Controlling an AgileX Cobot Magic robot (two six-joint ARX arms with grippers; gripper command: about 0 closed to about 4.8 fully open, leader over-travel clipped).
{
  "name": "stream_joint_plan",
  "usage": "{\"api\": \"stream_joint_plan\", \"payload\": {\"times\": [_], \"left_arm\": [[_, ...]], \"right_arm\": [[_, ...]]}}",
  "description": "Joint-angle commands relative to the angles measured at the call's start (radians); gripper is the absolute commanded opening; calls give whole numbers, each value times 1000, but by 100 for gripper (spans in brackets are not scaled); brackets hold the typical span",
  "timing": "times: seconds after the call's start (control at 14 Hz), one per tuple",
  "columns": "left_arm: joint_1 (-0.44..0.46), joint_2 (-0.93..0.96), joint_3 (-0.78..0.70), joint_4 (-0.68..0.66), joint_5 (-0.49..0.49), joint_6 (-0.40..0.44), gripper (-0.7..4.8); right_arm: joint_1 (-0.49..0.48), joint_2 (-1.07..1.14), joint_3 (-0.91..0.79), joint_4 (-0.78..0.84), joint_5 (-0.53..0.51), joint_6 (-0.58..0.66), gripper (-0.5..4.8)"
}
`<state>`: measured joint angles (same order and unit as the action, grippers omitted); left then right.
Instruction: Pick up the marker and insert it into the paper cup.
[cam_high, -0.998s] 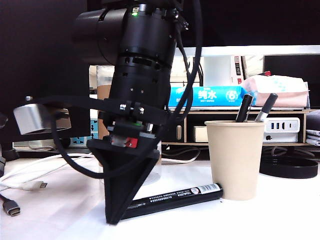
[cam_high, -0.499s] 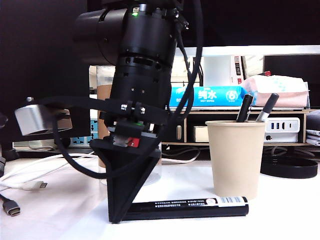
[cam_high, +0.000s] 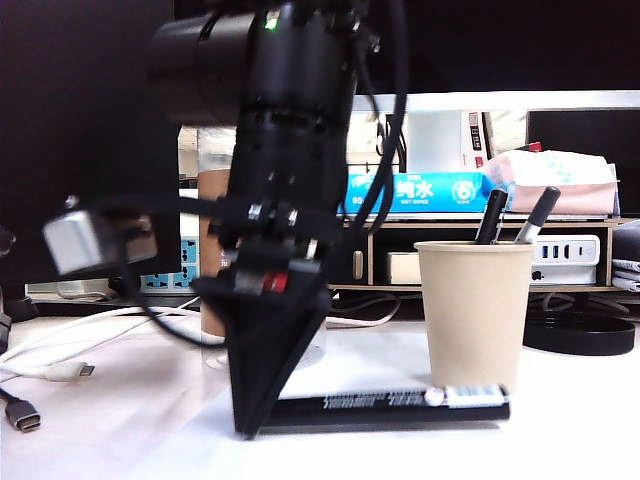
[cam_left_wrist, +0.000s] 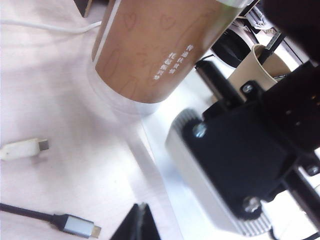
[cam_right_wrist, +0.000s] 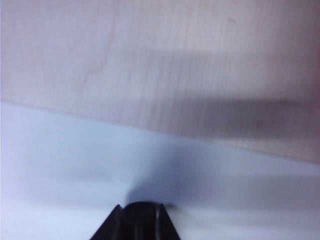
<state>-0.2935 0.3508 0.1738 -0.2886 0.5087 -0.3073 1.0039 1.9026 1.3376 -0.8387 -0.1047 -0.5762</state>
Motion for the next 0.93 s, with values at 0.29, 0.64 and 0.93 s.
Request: {"api": "stream_joint_plan", "payload": {"times": [0.29,0.64,0.93], "left_arm": [[1,0,1,14,1,5,-5],[1,0,1,39,12,0,-5],[1,0,1,59,12,-8,-5]], "right_arm": [[1,-82,48,-56,-2,53,79],[0,-148,226,-74,-89,103,70],[0,-188,354,-71,-189,113,51]]}}
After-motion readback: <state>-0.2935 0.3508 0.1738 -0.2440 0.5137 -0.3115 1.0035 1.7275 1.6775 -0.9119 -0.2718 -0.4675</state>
